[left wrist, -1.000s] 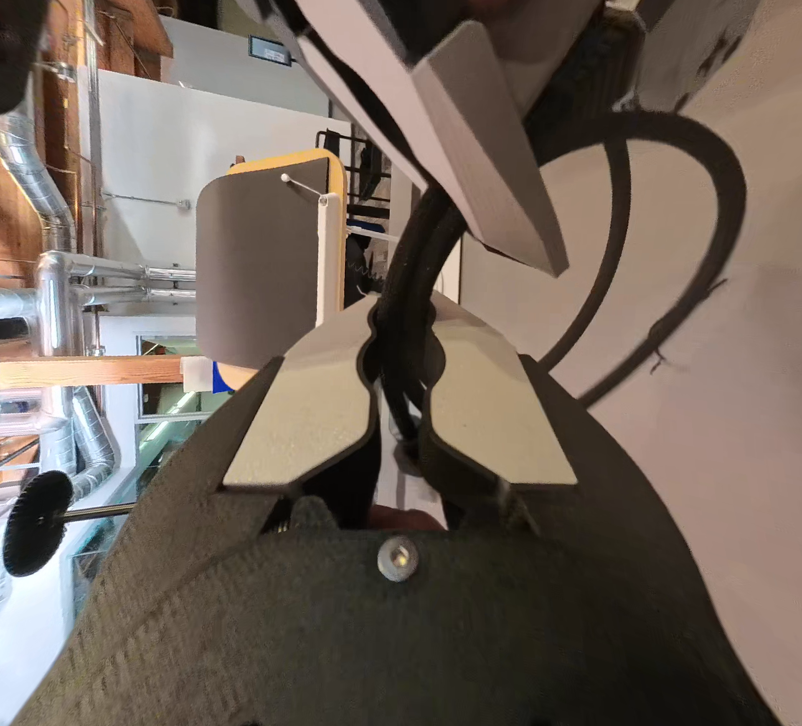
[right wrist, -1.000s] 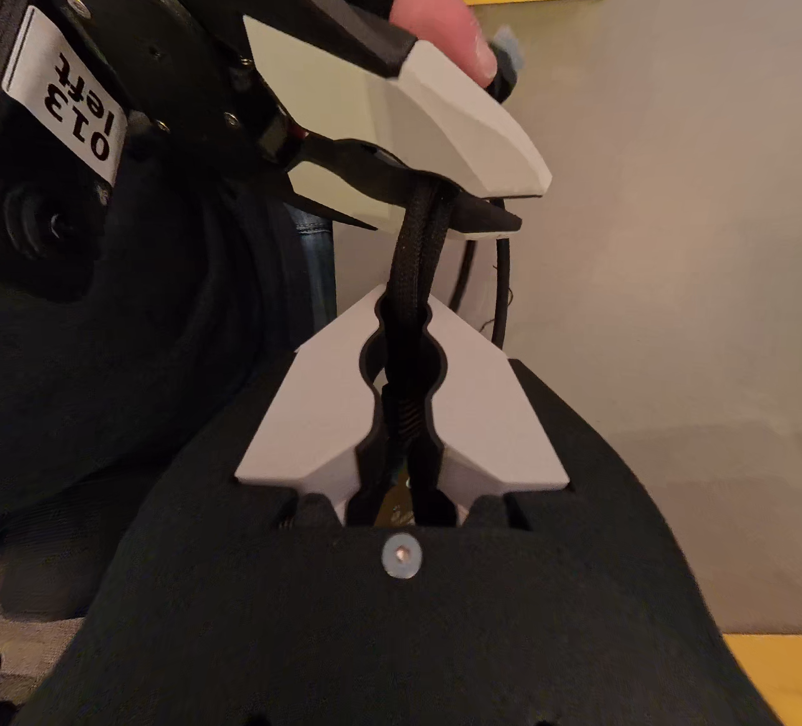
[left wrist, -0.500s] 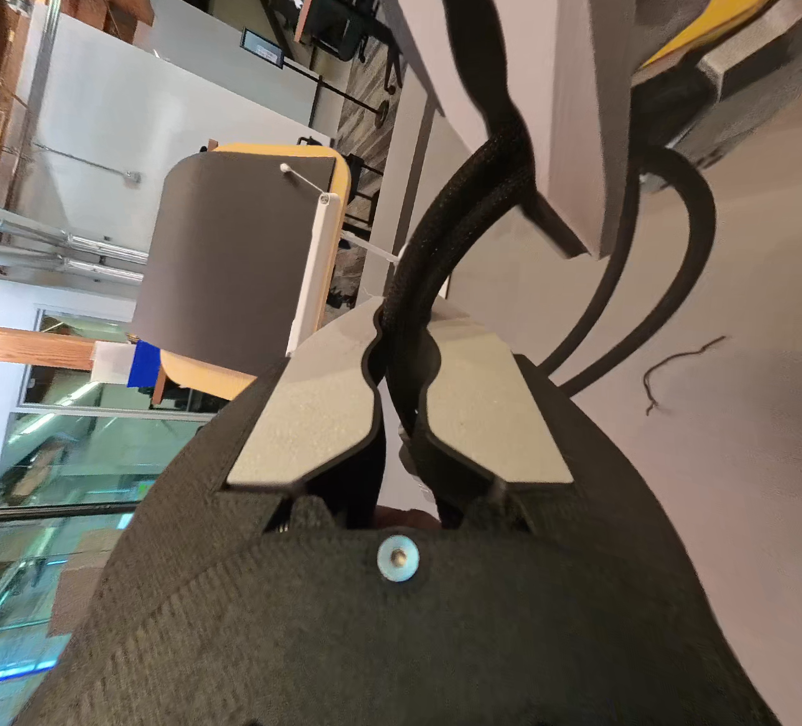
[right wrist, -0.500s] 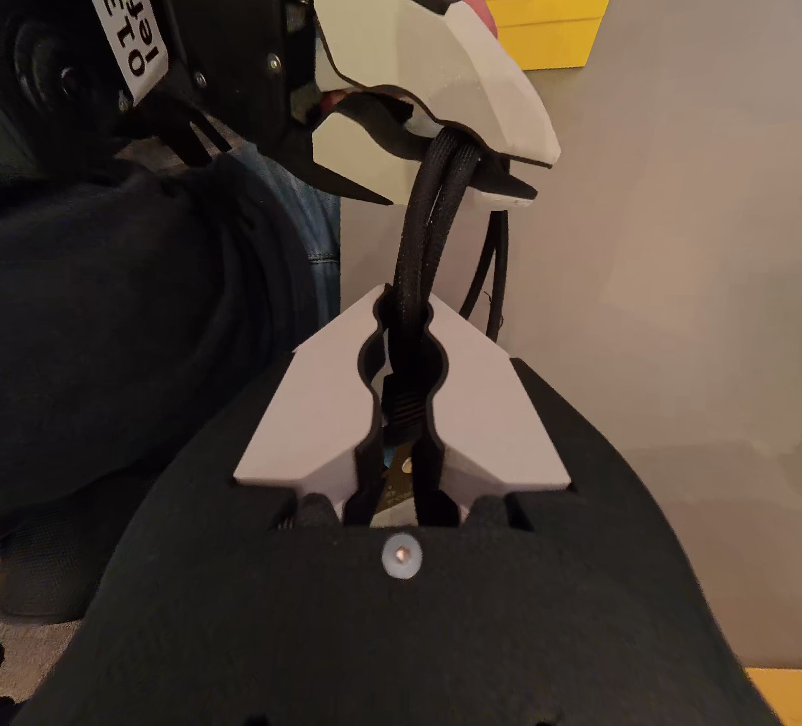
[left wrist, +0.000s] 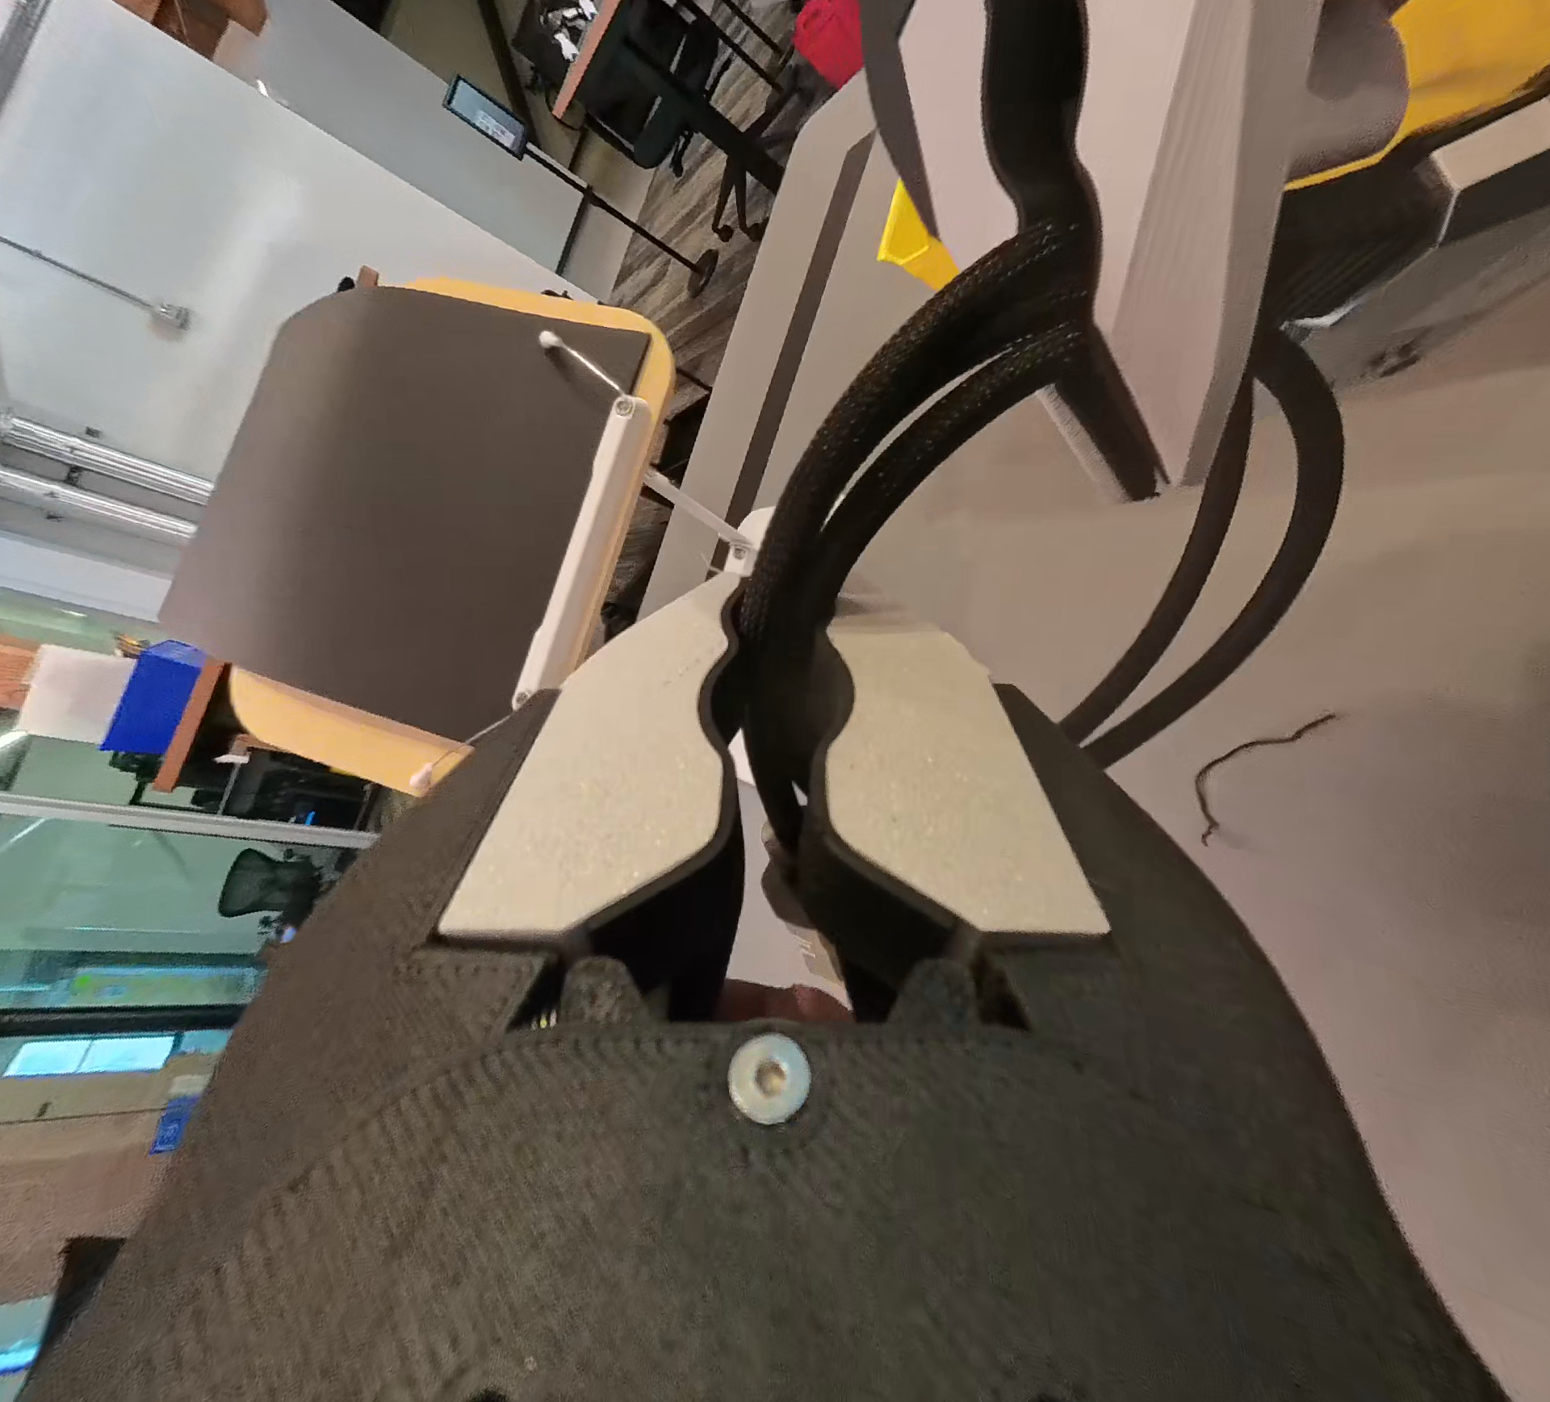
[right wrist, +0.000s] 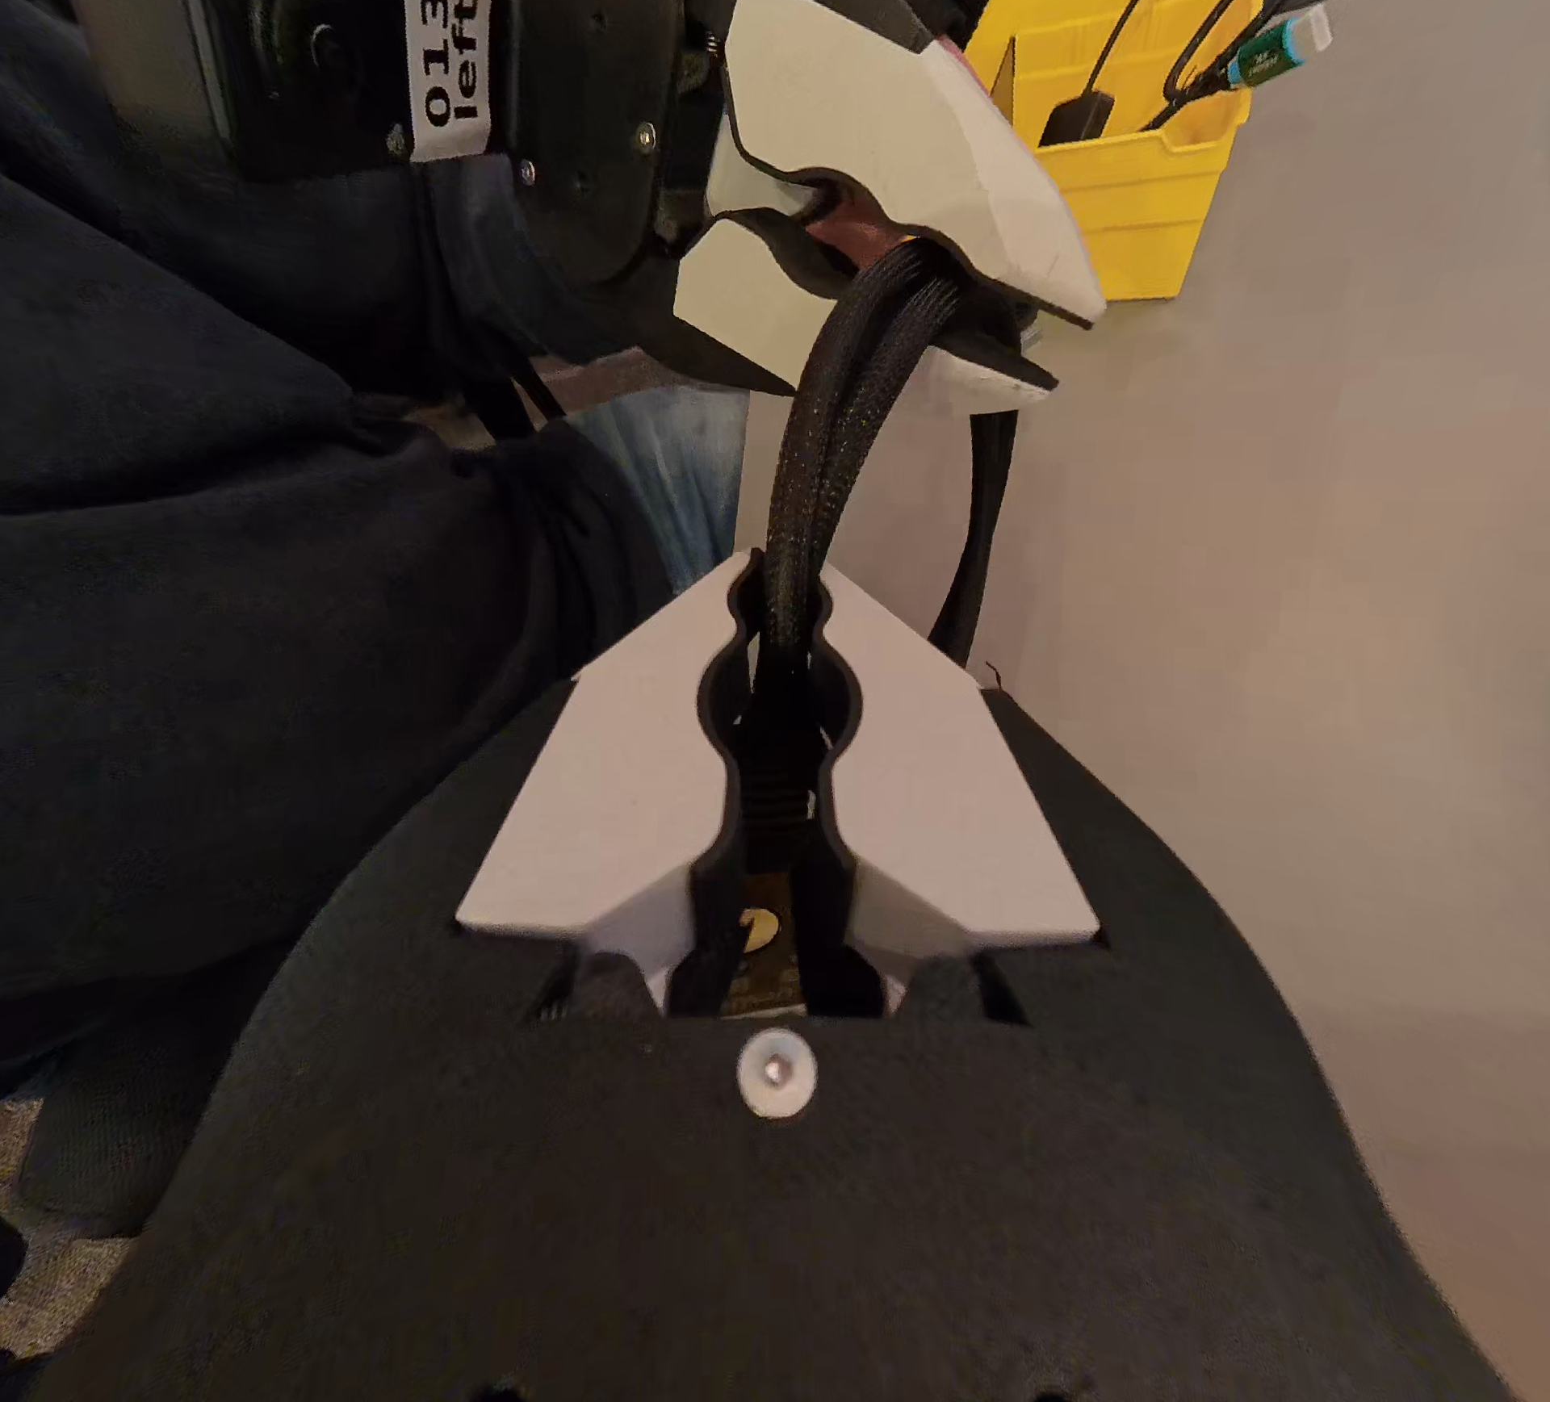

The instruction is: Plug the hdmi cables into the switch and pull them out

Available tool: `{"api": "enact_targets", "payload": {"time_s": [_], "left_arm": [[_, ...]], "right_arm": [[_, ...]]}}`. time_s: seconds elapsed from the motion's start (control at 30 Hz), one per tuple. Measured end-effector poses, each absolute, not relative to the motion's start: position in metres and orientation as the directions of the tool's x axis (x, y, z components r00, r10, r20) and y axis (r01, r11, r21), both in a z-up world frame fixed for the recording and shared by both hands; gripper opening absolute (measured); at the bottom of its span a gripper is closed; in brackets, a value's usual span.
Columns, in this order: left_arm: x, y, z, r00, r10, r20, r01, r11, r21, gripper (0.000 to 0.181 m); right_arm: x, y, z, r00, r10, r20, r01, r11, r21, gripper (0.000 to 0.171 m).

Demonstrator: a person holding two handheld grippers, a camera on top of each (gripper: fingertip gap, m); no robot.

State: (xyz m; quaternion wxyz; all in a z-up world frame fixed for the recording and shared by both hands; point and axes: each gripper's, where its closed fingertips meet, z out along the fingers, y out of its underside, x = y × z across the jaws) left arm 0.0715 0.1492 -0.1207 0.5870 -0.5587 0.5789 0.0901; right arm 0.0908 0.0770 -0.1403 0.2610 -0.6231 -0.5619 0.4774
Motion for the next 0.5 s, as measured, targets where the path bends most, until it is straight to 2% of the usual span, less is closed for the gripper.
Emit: {"api": "enact_targets", "payload": {"time_s": [0.23,0.5], "left_arm": [[0.077,0.146,-0.111,0.332,-0.564,-0.756,-0.719,0.368,-0.59,0.01],[0.077,0.154,-0.103,0.39,-0.585,-0.711,-0.696,0.318,-0.644,0.011]], "right_arm": [[0.095,0.073,-0.129,-0.125,0.954,-0.273,0.364,-0.212,-0.907,0.006],[0.088,0.081,-0.121,-0.107,0.943,-0.315,0.226,-0.286,-0.931,0.006]]}}
